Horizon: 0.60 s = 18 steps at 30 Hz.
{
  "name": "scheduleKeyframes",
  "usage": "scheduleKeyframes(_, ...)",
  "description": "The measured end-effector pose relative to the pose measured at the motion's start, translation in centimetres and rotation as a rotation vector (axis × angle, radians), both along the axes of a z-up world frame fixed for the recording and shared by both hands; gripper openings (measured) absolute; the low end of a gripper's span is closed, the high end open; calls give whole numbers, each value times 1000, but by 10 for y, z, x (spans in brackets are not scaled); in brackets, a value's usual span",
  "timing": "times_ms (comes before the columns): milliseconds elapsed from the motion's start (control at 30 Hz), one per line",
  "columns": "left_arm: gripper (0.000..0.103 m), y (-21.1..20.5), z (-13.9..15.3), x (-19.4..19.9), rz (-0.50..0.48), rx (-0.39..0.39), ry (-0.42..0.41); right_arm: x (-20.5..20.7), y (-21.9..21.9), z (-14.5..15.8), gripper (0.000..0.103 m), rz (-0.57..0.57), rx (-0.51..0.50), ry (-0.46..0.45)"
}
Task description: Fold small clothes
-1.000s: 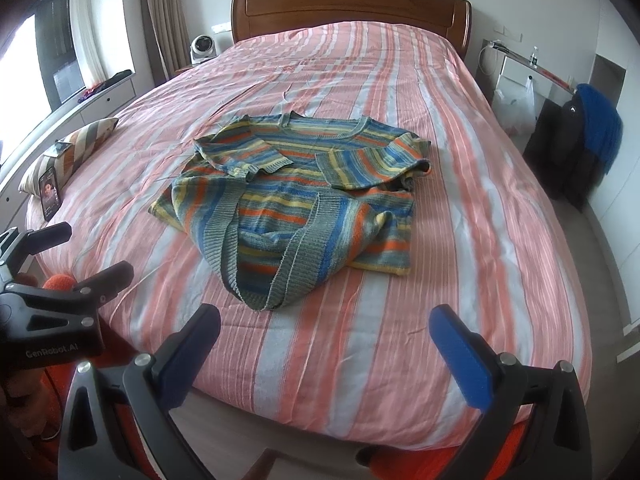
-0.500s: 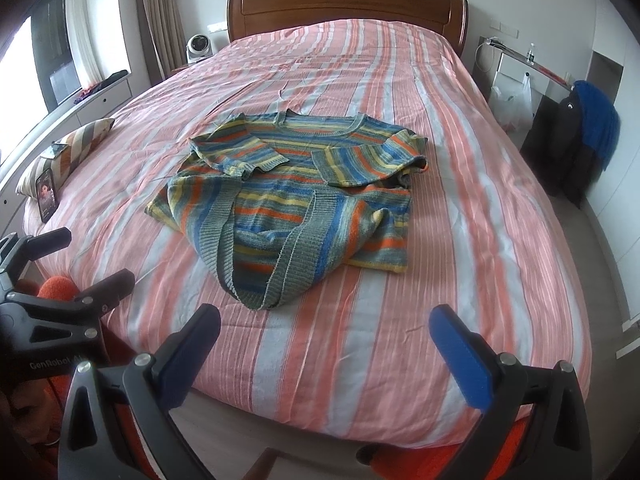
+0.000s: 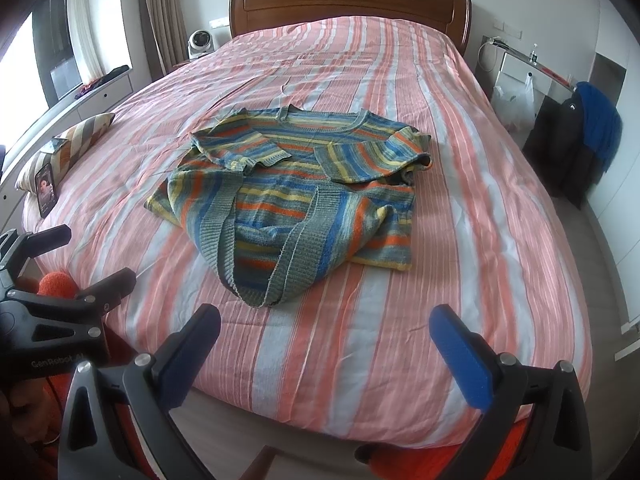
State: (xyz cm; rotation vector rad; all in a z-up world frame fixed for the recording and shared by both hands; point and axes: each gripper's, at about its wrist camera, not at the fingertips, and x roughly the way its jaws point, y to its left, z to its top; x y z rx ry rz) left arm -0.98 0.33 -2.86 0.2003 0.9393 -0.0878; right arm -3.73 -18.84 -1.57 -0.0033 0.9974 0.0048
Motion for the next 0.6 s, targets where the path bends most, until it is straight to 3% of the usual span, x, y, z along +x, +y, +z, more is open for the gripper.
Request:
scheduleKeyframes(167,103,3,-6,4,10,7,21,1,-1,-4,103,-5,-8,5)
scheduleKeyframes(433,103,8,-12,8,24,-17,59,2,-7,-5,103,-66,-115,4)
scheduleKeyframes(600,103,4,-11,6,10,-15,42,3,-14,-5,103,-80,-129,12)
